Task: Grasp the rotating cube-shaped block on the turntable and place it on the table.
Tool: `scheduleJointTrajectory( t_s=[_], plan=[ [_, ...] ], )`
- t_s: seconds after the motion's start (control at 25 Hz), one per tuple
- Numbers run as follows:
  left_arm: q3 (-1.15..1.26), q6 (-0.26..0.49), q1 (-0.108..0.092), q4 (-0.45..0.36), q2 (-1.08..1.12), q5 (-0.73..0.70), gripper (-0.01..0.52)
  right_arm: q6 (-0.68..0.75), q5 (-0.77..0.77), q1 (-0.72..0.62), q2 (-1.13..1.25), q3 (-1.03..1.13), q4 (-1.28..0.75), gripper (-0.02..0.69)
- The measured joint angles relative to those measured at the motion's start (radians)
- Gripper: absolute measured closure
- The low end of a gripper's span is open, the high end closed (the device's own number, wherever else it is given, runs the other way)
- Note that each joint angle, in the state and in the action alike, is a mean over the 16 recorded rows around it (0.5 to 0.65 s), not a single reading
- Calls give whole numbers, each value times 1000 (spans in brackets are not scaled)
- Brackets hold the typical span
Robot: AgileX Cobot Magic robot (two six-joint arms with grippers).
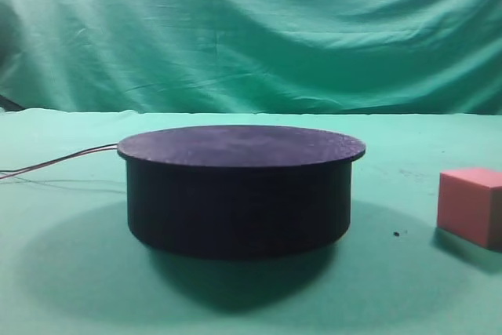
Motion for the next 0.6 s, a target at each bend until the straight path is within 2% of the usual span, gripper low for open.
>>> scheduleJointTrajectory(
  t_s=[0.6],
  plan=[
    [0,0,0,0,0,0,514,0,27,-5,-1,0,1,665]
  ],
)
